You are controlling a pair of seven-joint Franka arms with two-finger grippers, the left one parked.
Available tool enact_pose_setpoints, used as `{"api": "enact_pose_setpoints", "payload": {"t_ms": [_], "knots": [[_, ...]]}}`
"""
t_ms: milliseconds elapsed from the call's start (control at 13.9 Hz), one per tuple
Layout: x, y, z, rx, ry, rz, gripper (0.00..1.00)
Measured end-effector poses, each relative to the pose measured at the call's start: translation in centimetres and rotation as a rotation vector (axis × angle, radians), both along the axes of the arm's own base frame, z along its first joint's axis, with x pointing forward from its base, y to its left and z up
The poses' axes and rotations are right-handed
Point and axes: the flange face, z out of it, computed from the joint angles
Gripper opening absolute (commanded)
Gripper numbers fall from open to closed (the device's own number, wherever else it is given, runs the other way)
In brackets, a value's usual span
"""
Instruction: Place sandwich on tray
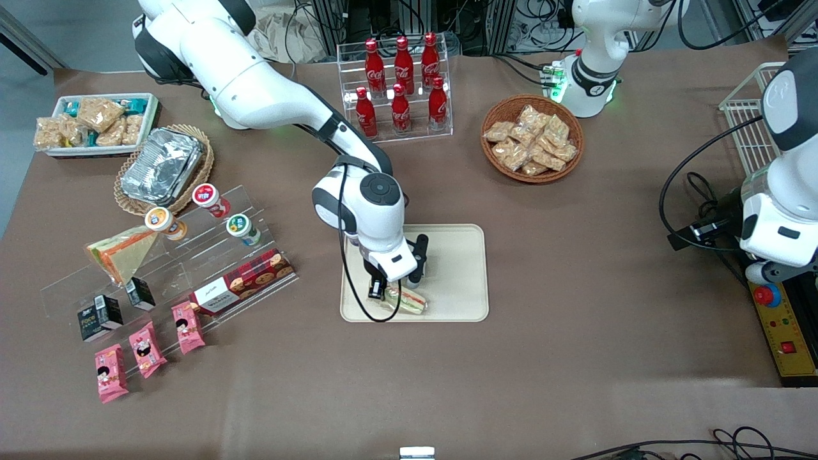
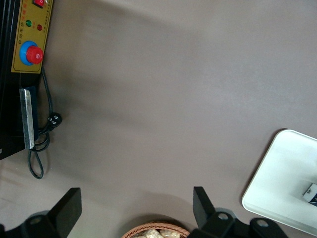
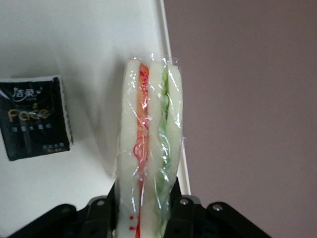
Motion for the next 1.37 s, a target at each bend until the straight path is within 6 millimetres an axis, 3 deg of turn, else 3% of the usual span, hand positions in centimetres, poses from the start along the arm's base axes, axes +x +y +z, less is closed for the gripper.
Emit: {"api": "enact_pose_setpoints", "payload": {"t_ms": [72, 288, 575, 719, 935, 1150, 1366], "knots": [[-0.2, 0.1, -0.9, -0.006, 0.01, 0.005, 0.72], [-0.7, 0.6, -2.3, -0.003, 0.018, 0.018, 0.98], [-0.3, 1.0, -1.2, 0.092, 0.071, -0.069, 0.98], [0.4, 0.9, 1.5, 0.185, 0.11, -0.152, 0.98], [1.8, -0.6, 7.5, 0.268, 0.114, -0.235, 0.98], [4.9, -6.2, 13.3, 0.3, 0.082, -0.332, 0.98], [7.1, -11.7, 16.2, 0.284, 0.074, -0.407, 0.98]]}}
